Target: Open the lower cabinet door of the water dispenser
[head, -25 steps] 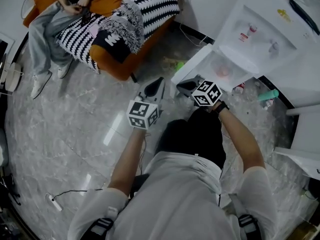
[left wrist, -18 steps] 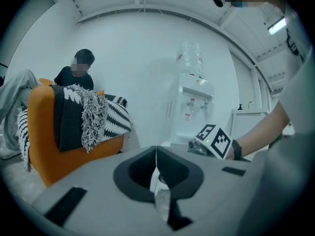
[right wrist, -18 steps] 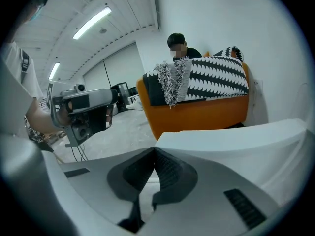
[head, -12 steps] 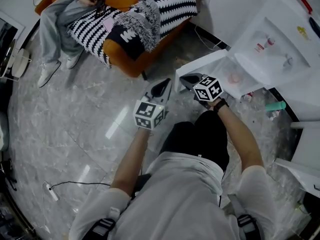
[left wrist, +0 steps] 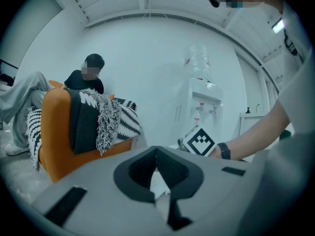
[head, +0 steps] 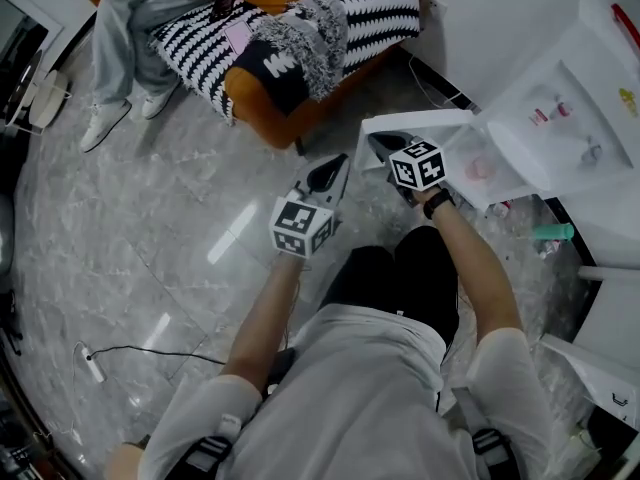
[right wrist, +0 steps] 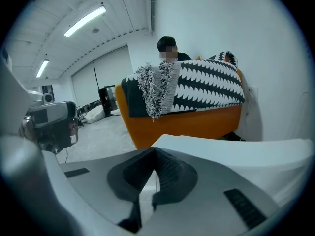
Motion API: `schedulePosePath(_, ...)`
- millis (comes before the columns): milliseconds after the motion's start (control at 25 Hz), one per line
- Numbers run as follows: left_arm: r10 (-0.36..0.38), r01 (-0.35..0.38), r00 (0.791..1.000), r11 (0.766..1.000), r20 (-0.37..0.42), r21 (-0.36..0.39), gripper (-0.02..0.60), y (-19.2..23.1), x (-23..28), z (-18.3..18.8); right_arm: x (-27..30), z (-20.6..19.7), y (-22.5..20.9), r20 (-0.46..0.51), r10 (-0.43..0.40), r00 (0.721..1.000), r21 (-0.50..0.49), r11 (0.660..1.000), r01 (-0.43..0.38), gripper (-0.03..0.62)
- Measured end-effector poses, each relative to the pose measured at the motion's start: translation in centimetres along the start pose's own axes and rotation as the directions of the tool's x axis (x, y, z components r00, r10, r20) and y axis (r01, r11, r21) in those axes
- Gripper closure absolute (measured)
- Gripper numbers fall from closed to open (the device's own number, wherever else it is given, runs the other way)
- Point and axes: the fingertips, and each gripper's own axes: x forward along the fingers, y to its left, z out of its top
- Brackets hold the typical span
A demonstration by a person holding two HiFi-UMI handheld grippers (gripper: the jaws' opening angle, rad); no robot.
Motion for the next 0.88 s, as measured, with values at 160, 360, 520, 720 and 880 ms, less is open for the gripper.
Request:
schedulePosePath(160, 0.010, -0.010, 1.000, 1.000, 0.022, -0.021, 0.568, 0.5, -0.4, 0.8, 1.2, 1.1, -0.9, 0.017, -0.054, 0.998, 0.022, 0.998, 0.054, 0.583)
schedulePosePath(360, 0.010, -0.009, 0.999, 1.000, 0.037, -0.028, 0.568, 0.7, -0.5, 1.4, 2.2, 1.7, -2.4, 0.023, -0.139, 0.990, 0.045, 0.989, 0.138, 0.583)
schedulePosePath(520, 0.005, -0.004, 0.999, 1.000, 0.038, -0.021, 0.568, 0.6, -0.8, 1.6, 3.0, 2.2, -3.2, 0.015, -0.171, 0.985, 0.056, 0.984, 0.170, 0.583)
schedulePosePath(720, -0.013, 0.013, 0.999, 1.000, 0.032, -0.010, 0.568, 0.5, -0.9, 1.7, 3.0, 2.1, -2.7, 0.016, -0.193, 0.981, 0.040, 0.981, 0.192, 0.585)
schedulePosePath(880, -0.039, 0.039, 0.999, 0.999, 0.007, 0.027, 0.568, -0.4, -0.7, 1.3, 0.7, 2.2, -2.2, 0.050, -0.232, 0.972, 0.020, 0.973, 0.231, 0.583)
